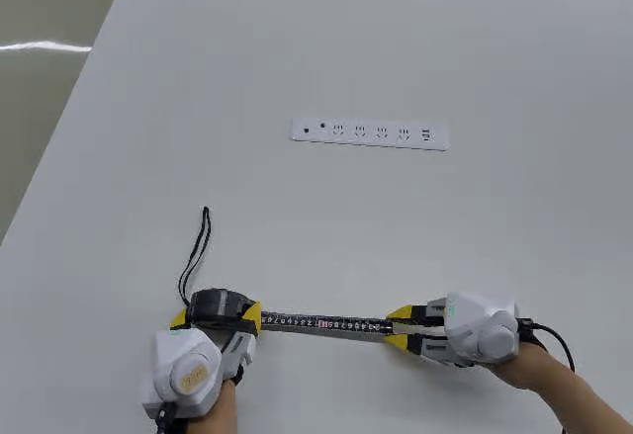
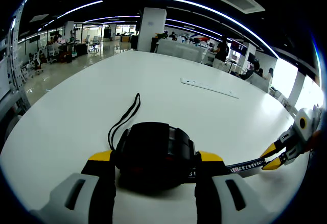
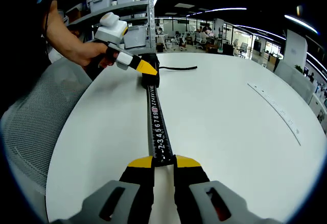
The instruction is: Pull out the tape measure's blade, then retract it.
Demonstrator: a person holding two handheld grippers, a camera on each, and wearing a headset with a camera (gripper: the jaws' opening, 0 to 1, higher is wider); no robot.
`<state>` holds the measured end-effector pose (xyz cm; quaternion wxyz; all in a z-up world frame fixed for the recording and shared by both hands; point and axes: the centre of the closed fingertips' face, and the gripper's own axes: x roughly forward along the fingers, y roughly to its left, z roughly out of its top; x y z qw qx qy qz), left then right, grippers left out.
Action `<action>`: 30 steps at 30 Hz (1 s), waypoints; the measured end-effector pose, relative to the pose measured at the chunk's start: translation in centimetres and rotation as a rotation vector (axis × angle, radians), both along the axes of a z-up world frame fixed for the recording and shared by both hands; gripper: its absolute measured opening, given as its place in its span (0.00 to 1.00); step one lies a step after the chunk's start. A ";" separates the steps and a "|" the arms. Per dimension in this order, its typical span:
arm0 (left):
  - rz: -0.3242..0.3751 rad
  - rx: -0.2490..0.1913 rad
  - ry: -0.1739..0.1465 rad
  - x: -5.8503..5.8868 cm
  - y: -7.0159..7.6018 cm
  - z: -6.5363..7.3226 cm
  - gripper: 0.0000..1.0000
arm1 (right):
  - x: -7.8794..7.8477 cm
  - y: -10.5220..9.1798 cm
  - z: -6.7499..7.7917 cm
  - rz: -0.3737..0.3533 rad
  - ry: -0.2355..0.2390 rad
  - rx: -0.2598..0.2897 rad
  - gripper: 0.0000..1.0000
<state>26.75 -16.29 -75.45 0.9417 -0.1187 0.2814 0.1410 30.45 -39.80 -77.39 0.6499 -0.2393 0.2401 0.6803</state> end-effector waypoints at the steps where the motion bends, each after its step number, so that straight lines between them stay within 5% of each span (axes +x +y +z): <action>1: 0.001 0.000 0.001 0.0 0.0 -0.1 0.60 | 0.0 0.1 0.0 0.000 0.000 0.000 0.13; 30: -0.007 -0.013 0.013 0.0 0.0 0.0 0.59 | 0.1 2.3 0.1 0.012 0.005 0.014 0.13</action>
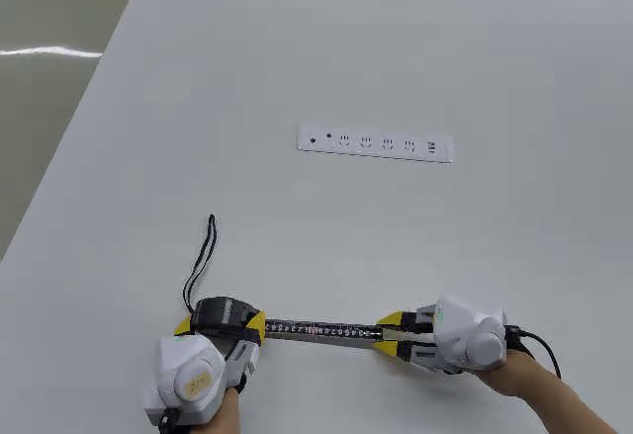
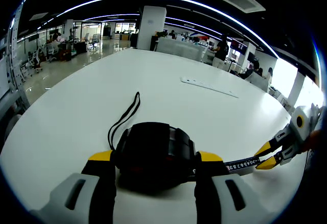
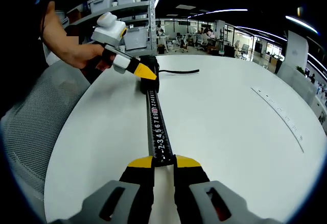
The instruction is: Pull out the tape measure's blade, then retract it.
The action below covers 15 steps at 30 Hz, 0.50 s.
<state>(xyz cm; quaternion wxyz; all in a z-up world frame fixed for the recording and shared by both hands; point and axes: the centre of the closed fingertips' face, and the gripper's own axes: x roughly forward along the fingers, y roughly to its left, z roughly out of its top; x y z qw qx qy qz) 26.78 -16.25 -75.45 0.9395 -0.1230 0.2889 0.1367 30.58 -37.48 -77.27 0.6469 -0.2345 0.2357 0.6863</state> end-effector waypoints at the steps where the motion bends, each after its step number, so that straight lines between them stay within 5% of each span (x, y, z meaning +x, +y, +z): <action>1: -0.001 0.000 0.001 0.0 0.0 -0.1 0.59 | 0.0 0.1 -0.1 0.002 0.000 0.001 0.13; 15: -0.002 -0.008 0.001 0.1 0.1 -0.1 0.59 | 0.2 0.7 -0.2 0.007 -0.006 0.001 0.13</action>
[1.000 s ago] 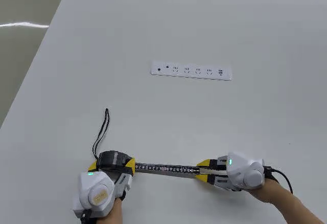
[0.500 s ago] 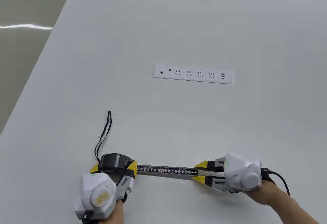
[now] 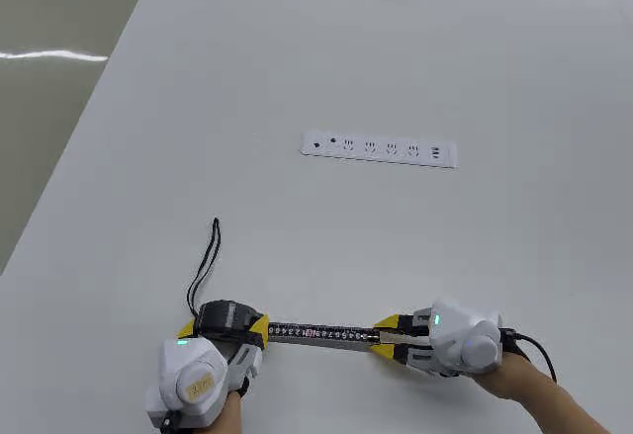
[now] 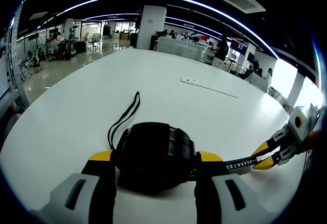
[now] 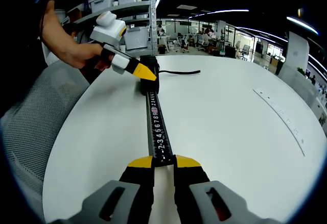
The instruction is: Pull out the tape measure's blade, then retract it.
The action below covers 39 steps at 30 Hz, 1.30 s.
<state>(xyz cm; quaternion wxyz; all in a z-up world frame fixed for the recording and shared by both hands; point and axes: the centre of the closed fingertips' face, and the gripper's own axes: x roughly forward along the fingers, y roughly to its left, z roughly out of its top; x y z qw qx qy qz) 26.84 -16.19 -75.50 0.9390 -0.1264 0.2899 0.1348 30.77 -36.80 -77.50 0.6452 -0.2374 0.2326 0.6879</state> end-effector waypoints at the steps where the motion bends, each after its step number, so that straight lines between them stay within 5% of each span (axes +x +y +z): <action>1: 0.000 0.000 0.000 0.0 0.0 0.1 0.59 | 0.0 0.1 0.1 0.000 -0.001 -0.001 0.13; 39: -0.005 -0.031 0.003 -0.1 0.0 0.1 0.59 | -0.9 3.4 -0.2 0.040 -0.011 0.019 0.13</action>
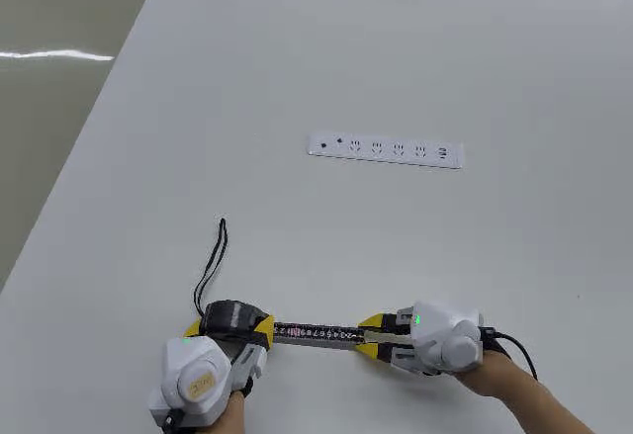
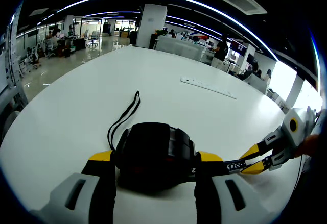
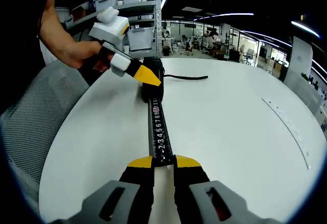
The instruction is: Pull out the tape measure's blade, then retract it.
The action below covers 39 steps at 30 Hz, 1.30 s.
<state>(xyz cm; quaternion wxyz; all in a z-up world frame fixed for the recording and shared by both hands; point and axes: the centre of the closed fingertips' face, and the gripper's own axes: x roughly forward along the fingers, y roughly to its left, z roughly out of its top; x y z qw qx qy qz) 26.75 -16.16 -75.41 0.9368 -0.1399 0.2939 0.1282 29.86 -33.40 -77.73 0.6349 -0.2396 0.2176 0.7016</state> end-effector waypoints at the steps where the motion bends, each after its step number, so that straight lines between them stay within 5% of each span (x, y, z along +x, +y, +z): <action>1: 0.000 -0.002 0.000 0.0 0.0 0.0 0.59 | 0.0 0.1 0.0 0.000 0.001 0.001 0.13; 39: -0.002 -0.033 -0.005 0.0 0.0 0.0 0.59 | -1.3 5.6 -0.2 0.026 0.014 0.032 0.13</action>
